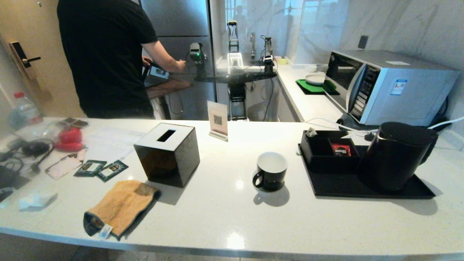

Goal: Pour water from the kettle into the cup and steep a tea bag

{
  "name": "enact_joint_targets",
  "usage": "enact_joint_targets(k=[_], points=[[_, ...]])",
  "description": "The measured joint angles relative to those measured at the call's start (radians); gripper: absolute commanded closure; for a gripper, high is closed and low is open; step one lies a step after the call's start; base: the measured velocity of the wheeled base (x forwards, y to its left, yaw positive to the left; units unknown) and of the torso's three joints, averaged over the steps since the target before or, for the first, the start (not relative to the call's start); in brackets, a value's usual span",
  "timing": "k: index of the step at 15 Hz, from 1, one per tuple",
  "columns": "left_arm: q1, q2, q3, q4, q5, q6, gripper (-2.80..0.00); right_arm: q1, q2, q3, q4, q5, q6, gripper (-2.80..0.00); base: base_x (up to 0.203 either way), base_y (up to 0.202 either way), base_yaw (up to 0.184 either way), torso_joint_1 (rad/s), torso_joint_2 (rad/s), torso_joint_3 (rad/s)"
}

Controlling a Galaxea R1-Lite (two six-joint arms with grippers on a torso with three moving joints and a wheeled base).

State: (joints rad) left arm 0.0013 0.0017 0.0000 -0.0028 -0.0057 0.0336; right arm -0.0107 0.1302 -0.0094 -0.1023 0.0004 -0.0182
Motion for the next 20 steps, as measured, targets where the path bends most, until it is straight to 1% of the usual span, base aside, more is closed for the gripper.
enact_joint_targets(k=[2, 4, 6, 10, 12, 14, 15, 17, 18, 20], points=[[0.0, 0.0, 0.0, 0.0, 0.0, 0.0, 0.0, -0.041, 0.095, -0.021, -0.067, 0.0, 0.011, 0.0, 0.0, 0.0, 0.0, 0.0, 0.0, 0.0], [0.0, 0.0, 0.0, 0.0, 0.0, 0.0, 0.0, -0.109, 0.201, -0.064, -0.111, -0.001, 0.031, 0.0, 0.0, 0.0, 0.0, 0.0, 0.0, 0.0], [0.0, 0.0, 0.0, 0.0, 0.0, 0.0, 0.0, -0.188, 0.309, -0.122, -0.126, -0.001, 0.042, 0.0, 0.0, 0.0, 0.0, 0.0, 0.0, 0.0], [0.0, 0.0, 0.0, 0.0, 0.0, 0.0, 0.0, -0.391, 0.53, -0.217, -0.161, -0.002, 0.041, 0.0, 0.0, 0.0, 0.0, 0.0, 0.0, 0.0], [0.0, 0.0, 0.0, 0.0, 0.0, 0.0, 0.0, -0.464, 0.632, -0.258, -0.175, -0.003, 0.038, 0.0, 0.0, 0.0, 0.0, 0.0, 0.0, 0.0], [0.0, 0.0, 0.0, 0.0, 0.0, 0.0, 0.0, -0.5, 0.726, -0.294, -0.199, -0.011, 0.035, 0.0, 0.0, 0.0, 0.0, 0.0, 0.0, 0.0], [0.0, 0.0, 0.0, 0.0, 0.0, 0.0, 0.0, -0.508, 0.766, -0.305, -0.214, -0.032, 0.029, 0.0, 0.0, 0.0, 0.0, 0.0, 0.0, 0.0], [0.0, 0.0, 0.0, 0.0, 0.0, 0.0, 0.0, -0.515, 0.854, -0.318, -0.253, -0.092, 0.01, 0.0, 0.0, 0.0, 0.0, 0.0, 0.0, 0.0], [0.0, 0.0, 0.0, 0.0, 0.0, 0.0, 0.0, -0.515, 0.894, -0.325, -0.275, -0.107, 0.007, 0.0, 0.0, 0.0, 0.0, 0.0, 0.0, 0.0], [0.0, 0.0, 0.0, 0.0, 0.0, 0.0, 0.0, -0.516, 0.971, -0.344, -0.295, -0.11, 0.003, 0.0, 0.0, 0.0, 0.0, 0.0, 0.0, 0.0]])
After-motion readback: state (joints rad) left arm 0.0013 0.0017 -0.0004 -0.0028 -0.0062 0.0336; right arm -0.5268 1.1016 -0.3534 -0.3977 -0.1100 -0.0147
